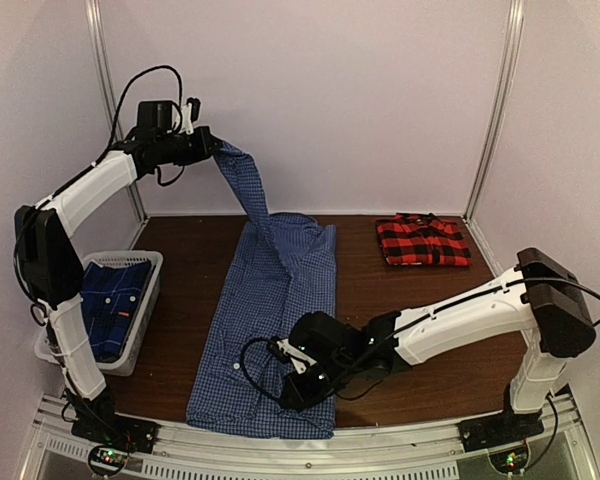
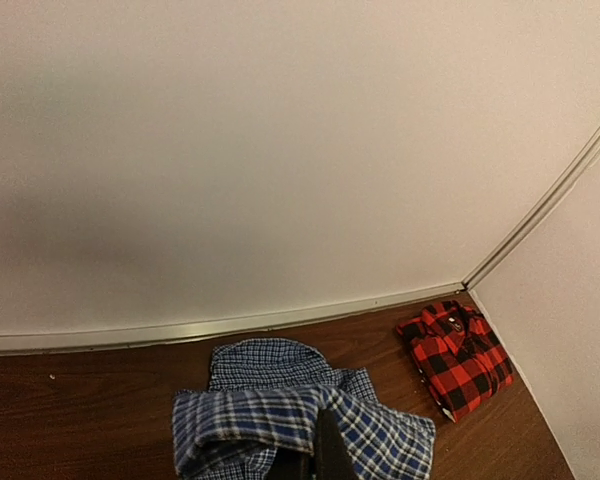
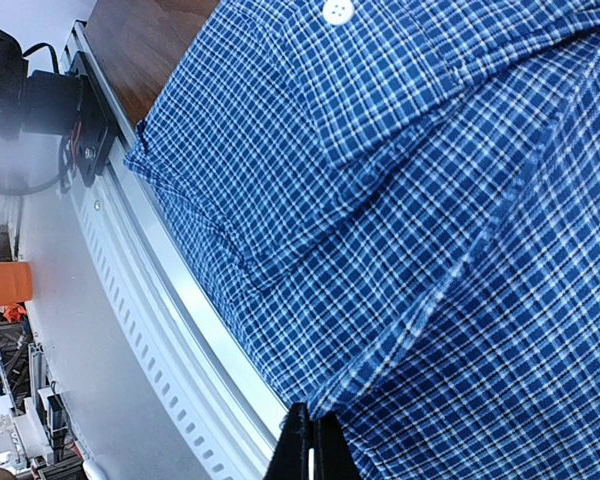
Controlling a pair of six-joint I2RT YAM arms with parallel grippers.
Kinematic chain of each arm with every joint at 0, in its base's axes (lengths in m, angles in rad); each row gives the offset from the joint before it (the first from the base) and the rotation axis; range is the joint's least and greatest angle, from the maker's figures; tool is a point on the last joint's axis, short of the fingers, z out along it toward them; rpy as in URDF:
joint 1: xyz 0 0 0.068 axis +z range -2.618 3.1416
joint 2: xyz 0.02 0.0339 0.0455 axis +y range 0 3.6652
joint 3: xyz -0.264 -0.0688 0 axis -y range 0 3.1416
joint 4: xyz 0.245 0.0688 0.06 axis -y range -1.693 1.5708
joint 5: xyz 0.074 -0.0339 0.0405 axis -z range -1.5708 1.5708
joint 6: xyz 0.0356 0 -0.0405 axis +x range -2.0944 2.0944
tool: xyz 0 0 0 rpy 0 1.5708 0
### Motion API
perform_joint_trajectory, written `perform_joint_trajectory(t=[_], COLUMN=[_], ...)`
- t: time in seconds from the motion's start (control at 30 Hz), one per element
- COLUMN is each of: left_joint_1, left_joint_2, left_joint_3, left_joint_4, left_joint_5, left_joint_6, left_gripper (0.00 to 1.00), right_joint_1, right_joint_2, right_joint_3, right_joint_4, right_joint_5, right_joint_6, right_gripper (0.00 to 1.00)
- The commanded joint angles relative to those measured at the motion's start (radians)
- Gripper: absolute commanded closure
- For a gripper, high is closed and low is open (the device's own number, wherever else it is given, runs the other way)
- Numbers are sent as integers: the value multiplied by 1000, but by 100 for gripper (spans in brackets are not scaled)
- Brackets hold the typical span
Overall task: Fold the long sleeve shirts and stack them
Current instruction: Fold the 1/3-folded shirt at the center of the board.
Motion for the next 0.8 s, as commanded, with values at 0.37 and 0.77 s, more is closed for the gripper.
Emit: perform_joint_trajectory(t=[0.37,0.77], left_joint_1=[6,5], left_joint_2=[18,25], left_joint_3=[44,23], left_joint_4=[21,16], left_joint_5=[-41,-15], left_joint_6=[29,32], left_gripper=[99,99], right_joint_1=[-5,-12], right_joint_2=[73,100], right_joint_3=[91,97], right_joint_4=[25,44], right_joint_5=[-36,-37], right_joint_6=[-35,-38], right_gripper=[100,98])
